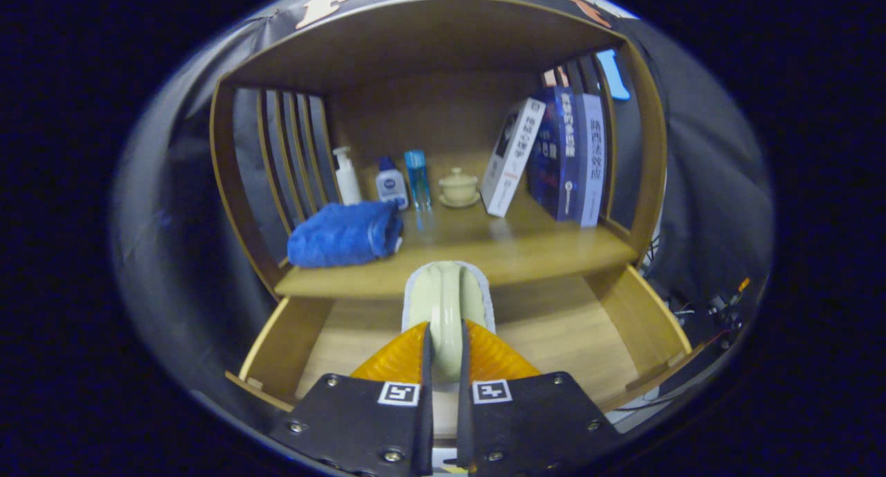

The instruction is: Pull open the drawer, take out the items inside it, and place them on the countertop above the cabinet.

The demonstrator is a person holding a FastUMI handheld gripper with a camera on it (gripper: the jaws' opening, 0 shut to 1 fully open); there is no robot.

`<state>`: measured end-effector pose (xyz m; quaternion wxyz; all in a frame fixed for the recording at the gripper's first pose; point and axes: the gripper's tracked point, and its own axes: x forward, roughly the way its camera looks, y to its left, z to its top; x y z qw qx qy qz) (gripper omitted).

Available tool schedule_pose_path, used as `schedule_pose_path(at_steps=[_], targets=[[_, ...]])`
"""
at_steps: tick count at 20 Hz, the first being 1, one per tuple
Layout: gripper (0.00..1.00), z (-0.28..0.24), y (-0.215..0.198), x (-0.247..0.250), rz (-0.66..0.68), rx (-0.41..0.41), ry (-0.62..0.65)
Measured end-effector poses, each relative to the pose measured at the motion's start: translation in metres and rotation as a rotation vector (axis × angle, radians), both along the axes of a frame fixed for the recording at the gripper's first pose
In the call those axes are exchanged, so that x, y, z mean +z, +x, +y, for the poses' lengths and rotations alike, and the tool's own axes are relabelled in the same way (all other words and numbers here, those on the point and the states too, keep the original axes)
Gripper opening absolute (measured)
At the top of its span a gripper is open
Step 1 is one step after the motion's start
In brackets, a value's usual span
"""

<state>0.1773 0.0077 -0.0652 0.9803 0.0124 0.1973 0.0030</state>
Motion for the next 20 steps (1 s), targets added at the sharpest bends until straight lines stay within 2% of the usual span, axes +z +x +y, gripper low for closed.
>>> schedule_pose_path(at_steps=[4,9,10,14,20], targets=[[0.14,0.005,0.033,0.002,0.022,0.011,-0.034],[0.14,-0.004,0.085,-0.008,0.075,-0.032,-0.029],[0.14,0.0,0.095,-0.001,0.041,-0.044,-0.015],[0.14,-0.001,0.13,-0.008,0.098,-0.011,0.015],[0.14,-0.003,0.168,-0.007,0.056,-0.025,0.022]])
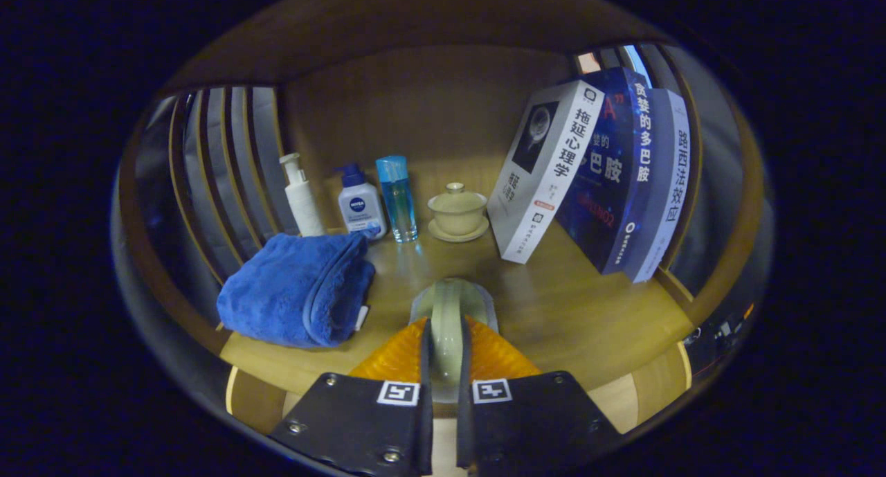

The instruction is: Pull open the drawer, take out the items inside it, and place them on the countertop above the cabinet.

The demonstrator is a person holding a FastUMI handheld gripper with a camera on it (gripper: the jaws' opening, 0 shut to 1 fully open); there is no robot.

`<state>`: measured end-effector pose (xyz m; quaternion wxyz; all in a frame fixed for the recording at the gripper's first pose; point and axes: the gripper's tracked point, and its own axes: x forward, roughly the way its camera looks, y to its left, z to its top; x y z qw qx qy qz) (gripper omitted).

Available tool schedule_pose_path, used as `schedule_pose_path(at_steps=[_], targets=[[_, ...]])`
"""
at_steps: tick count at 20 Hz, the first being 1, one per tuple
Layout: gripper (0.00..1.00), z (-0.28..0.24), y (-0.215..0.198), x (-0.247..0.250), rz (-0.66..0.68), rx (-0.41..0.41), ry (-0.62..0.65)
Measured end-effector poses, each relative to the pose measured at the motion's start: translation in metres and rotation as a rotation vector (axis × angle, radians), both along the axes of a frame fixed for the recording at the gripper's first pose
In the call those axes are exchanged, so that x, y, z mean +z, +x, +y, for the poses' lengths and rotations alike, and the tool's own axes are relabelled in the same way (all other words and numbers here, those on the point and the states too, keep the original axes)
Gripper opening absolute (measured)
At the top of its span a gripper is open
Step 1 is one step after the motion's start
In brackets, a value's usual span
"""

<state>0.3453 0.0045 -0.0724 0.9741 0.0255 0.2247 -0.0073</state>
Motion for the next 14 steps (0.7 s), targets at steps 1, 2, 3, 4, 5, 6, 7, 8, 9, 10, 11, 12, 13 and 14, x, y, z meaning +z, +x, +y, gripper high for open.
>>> schedule_pose_path(at_steps=[1,2,3,4,5,6,7,8,9,10,11,12,13,14], targets=[[0.14,-0.001,0.005,0.0,-0.008,-0.005,0.002],[0.14,-0.002,0.01,0.001,-0.014,-0.009,-0.002],[0.14,-0.003,0.015,0.001,-0.024,-0.013,-0.01],[0.14,-0.003,0.02,0.001,-0.034,-0.018,-0.027],[0.14,-0.004,0.024,0.002,-0.044,-0.021,-0.05],[0.14,-0.005,0.027,0.003,-0.058,-0.025,-0.078],[0.14,-0.006,0.031,0.003,-0.064,-0.028,-0.108],[0.14,-0.006,0.033,0.004,-0.066,-0.042,-0.117],[0.14,-0.003,0.035,0.004,-0.067,-0.055,-0.109],[0.14,-0.001,0.036,0.004,-0.059,-0.059,-0.094],[0.14,-0.001,0.036,0.006,-0.058,-0.061,-0.075],[0.21,0.0,0.036,0.002,-0.045,-0.06,-0.055],[0.25,-0.001,0.034,0.002,-0.048,-0.062,-0.032],[0.4,0.006,0.034,0.006,-0.069,-0.045,0.007]])
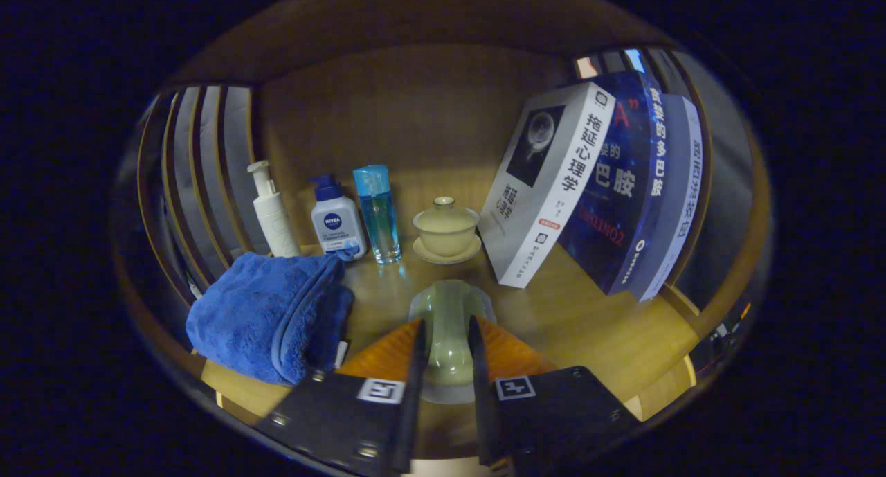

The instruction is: Pull open the drawer, take out the items inside it, and place them on the countertop above the cabinet.

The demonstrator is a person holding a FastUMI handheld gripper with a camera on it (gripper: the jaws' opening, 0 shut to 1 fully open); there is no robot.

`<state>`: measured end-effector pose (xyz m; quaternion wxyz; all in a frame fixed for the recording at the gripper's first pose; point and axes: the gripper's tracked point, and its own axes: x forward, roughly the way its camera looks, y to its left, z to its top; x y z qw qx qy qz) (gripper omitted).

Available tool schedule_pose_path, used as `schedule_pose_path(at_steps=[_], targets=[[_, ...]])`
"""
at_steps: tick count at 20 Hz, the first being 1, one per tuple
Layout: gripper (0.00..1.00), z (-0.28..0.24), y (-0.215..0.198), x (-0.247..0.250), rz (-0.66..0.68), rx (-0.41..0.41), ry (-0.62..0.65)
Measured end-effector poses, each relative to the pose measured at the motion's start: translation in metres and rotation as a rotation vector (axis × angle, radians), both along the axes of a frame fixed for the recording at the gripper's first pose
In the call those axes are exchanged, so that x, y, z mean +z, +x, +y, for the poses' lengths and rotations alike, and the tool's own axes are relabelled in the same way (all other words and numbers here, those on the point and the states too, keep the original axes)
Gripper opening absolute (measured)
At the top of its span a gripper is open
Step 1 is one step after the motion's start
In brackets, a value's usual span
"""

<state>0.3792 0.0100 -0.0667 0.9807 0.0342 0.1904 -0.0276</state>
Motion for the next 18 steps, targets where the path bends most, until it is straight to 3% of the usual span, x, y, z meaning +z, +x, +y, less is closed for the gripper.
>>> schedule_pose_path(at_steps=[4,11,18], targets=[[1.0,-0.004,-0.017,0.008,-0.02,-0.053,0.04],[1.0,-0.008,-0.071,0.043,-0.082,-0.053,0.015],[1.0,0.005,-0.146,0.105,-0.209,0.01,-0.007]])
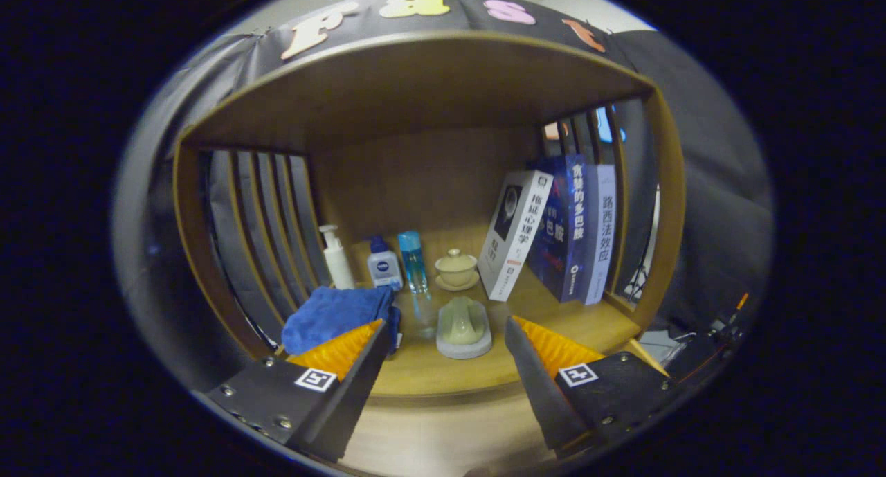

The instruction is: Pull open the drawer, take out the items inside it, and place them on the countertop above the cabinet.

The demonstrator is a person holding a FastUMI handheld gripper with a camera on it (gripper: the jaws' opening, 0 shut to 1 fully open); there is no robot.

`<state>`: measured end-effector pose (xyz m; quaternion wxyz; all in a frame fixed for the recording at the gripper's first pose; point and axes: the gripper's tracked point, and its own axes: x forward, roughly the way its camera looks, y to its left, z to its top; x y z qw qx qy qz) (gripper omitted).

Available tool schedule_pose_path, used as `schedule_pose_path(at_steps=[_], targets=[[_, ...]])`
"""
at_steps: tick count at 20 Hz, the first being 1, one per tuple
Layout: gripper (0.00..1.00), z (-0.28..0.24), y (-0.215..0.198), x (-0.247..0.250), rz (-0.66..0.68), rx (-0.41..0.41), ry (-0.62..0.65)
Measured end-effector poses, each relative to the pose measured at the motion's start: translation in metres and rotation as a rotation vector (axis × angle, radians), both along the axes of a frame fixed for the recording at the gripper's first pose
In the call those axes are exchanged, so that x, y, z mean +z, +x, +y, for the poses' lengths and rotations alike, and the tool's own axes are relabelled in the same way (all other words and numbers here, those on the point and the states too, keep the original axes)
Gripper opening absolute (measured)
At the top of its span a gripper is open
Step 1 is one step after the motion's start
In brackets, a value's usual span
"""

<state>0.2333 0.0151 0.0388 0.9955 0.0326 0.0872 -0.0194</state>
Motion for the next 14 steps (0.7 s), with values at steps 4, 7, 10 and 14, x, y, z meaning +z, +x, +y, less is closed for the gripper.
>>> schedule_pose_path(at_steps=[4,7,10,14], targets=[[1.0,0.019,-0.051,0.025,-0.061,0.054,-0.072],[1.0,0.036,-0.096,0.026,-0.101,0.088,-0.09],[1.0,0.042,-0.142,0.019,-0.117,0.092,-0.08],[1.0,0.037,-0.195,-0.002,-0.128,0.075,-0.06]])
